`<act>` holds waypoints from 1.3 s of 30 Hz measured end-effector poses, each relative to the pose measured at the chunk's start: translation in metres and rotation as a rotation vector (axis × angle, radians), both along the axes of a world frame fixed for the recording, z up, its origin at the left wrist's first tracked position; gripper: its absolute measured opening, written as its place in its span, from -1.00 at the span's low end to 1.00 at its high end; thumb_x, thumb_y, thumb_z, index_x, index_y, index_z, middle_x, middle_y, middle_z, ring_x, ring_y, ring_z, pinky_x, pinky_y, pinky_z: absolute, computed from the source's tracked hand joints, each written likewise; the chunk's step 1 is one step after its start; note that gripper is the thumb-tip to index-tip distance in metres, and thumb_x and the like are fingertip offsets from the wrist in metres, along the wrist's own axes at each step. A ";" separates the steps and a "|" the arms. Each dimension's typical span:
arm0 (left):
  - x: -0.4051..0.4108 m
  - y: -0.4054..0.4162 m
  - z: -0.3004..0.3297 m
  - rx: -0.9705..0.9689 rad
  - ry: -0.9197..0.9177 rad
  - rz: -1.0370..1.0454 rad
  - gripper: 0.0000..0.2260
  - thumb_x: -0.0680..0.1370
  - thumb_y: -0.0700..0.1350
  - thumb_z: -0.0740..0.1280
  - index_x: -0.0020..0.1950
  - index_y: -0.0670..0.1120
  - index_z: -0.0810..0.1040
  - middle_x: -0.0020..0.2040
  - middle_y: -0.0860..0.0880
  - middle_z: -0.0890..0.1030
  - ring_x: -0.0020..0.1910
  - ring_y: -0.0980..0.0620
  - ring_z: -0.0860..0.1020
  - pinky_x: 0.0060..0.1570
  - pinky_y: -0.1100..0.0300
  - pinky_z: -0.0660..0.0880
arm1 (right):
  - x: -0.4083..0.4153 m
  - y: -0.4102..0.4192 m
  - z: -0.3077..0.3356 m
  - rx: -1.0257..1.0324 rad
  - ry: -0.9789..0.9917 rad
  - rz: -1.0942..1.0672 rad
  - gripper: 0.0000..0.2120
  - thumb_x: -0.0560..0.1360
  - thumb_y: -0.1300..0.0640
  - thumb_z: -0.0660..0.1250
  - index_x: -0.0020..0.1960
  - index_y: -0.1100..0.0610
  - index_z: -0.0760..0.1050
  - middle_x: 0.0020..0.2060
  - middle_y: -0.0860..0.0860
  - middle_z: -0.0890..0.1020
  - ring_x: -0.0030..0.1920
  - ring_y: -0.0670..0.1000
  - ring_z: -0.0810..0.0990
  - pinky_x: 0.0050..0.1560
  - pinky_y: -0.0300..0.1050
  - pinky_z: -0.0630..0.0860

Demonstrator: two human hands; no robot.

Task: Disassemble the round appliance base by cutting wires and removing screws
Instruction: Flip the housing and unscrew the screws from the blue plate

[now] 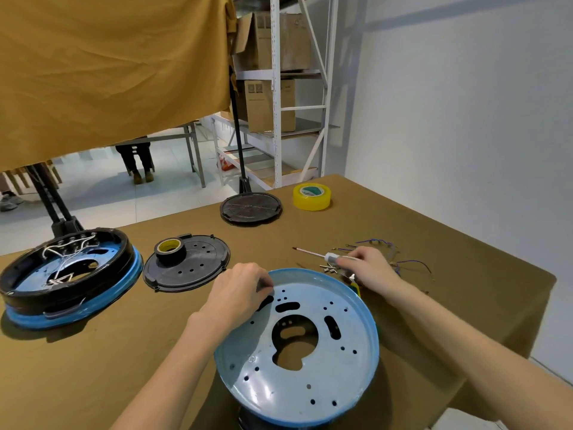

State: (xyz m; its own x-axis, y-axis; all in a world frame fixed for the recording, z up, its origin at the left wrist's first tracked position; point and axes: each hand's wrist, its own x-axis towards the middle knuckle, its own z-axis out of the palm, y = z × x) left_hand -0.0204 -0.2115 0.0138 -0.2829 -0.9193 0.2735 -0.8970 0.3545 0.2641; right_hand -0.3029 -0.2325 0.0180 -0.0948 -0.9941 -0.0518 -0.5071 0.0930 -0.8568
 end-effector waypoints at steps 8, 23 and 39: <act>0.009 0.009 -0.004 0.001 -0.134 0.033 -0.87 0.68 0.05 0.26 0.07 0.02 0.52 0.04 0.06 0.54 -0.04 -0.03 0.57 -0.02 0.04 0.54 | 0.028 -0.024 -0.014 -0.040 0.336 0.142 -0.76 0.54 -0.06 0.43 0.07 0.08 0.52 -0.09 -0.03 0.61 -0.10 -0.08 0.56 -0.24 -0.15 0.41; 0.017 0.009 -0.008 0.035 -0.001 0.032 -0.87 0.73 0.04 0.11 0.08 0.04 0.37 0.00 0.05 0.44 -0.14 0.01 0.52 -0.09 -0.01 0.53 | 0.055 0.019 0.003 -0.134 0.612 0.388 -0.80 0.61 -0.09 0.32 0.07 0.03 0.49 -0.22 -0.03 0.63 -0.27 -0.04 0.60 -0.35 -0.17 0.42; 0.048 0.015 -0.018 0.411 0.634 0.444 -0.68 0.71 -0.21 0.06 -0.26 -0.13 0.30 -0.28 -0.15 0.41 -0.29 -0.08 0.39 -0.29 0.02 0.30 | 0.028 0.024 -0.002 -0.360 0.436 0.325 -0.79 0.69 0.02 0.25 -0.11 0.02 0.49 -0.29 -0.04 0.57 -0.27 -0.07 0.53 -0.21 -0.06 0.43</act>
